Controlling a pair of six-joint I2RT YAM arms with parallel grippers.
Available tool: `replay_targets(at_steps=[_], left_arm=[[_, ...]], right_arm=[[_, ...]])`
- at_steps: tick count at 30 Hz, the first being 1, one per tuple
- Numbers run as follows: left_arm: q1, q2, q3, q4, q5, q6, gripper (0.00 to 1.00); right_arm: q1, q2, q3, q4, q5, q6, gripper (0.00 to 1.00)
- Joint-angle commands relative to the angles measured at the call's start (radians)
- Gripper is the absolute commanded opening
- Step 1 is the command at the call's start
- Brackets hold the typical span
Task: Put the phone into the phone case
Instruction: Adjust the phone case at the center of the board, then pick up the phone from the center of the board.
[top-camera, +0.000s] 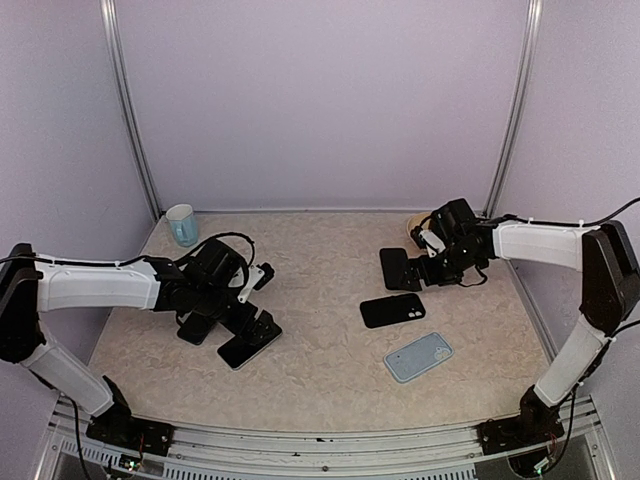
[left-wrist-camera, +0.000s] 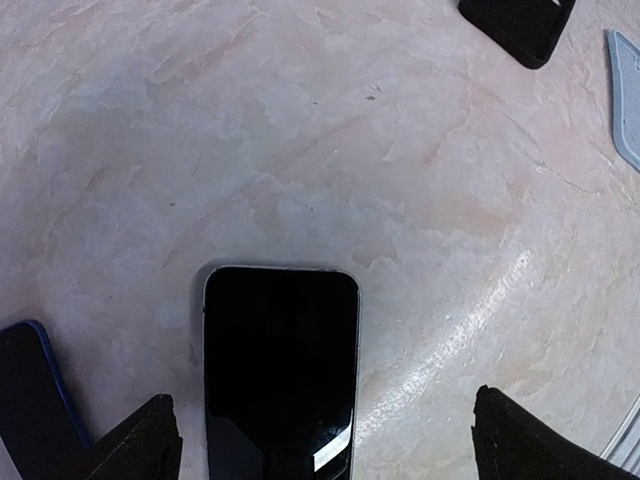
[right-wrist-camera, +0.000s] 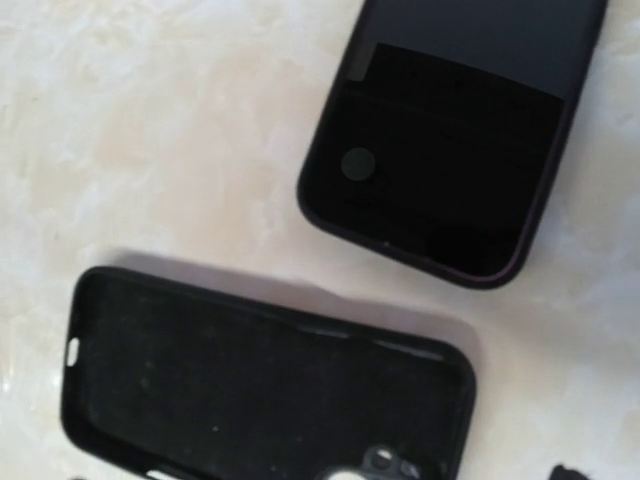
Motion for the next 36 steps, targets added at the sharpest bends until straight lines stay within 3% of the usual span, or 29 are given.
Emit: replay_targets(at_steps=[1, 14, 23, 36], left_arm=[[0.004, 0.0, 0.015, -0.041, 0.0, 0.079, 0.99], [0.006, 0.051, 0.008, -0.056, -0.023, 0.114, 0.99], [-0.012, 0.139, 0.034, -0.051, -0.178, 0.037, 0.99], [-0.02, 0.237, 0.081, -0.059, -0.129, 0.035, 0.99]], right_arm=[[0.007, -0.056, -0.029, 0.037, -0.034, -0.015, 1.0], [0.008, -0.132, -0.047, 0.071, -0.083, -0.003, 1.0], [0.008, -0.162, -0.082, 0.085, -0.09, -0.001, 1.0], [0.008, -0.172, -0.091, 0.091, -0.093, -0.001, 1.0]])
